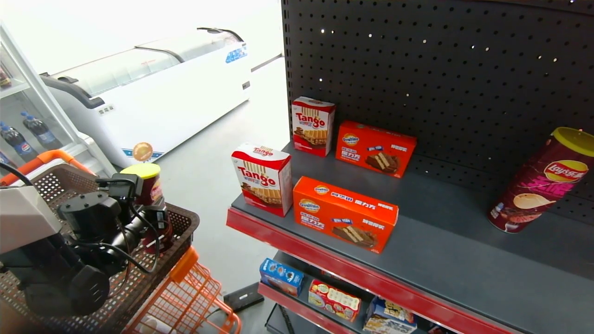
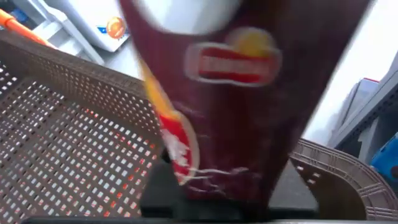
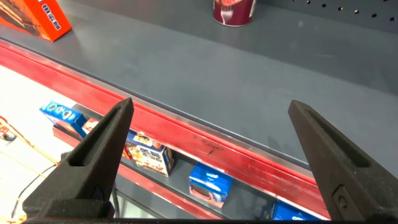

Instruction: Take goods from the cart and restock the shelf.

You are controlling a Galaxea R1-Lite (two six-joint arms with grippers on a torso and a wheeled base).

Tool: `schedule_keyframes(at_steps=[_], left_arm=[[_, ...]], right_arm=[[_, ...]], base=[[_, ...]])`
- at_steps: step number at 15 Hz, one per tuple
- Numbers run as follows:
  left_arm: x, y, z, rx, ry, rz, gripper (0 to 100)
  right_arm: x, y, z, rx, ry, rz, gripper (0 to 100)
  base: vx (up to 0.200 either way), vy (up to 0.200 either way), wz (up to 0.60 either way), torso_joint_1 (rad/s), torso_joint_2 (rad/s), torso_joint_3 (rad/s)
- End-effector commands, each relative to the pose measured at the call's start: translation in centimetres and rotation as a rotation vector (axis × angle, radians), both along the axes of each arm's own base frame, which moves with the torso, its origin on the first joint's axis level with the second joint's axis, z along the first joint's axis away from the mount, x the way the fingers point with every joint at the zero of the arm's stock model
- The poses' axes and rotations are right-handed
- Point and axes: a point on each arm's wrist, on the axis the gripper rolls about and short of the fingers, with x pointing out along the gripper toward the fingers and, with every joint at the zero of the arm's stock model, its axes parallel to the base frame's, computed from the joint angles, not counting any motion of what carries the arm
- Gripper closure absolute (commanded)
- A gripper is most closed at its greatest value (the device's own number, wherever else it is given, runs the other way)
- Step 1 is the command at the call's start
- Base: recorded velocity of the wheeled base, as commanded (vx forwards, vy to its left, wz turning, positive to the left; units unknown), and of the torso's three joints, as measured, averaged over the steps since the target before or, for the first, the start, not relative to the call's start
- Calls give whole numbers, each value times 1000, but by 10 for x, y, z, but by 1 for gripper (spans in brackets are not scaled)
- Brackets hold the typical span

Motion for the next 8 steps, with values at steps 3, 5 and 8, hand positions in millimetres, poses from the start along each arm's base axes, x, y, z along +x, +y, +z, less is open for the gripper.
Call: schedule_keyframes(at_steps=[3, 5, 8], left_arm=[[1, -2, 2, -1, -7, -4, 100], [2, -7, 26, 3, -84, -21, 100], [-8, -11, 66, 7, -121, -41, 100]], right_arm=[[0, 0, 0, 0, 1, 0, 0], [0, 0, 0, 0, 1, 0, 0], [0, 0, 0, 0, 1, 0, 0]], base=[[0, 0, 0, 0, 0, 0], [0, 0, 0, 0, 0, 0], [0, 0, 0, 0, 0, 0]])
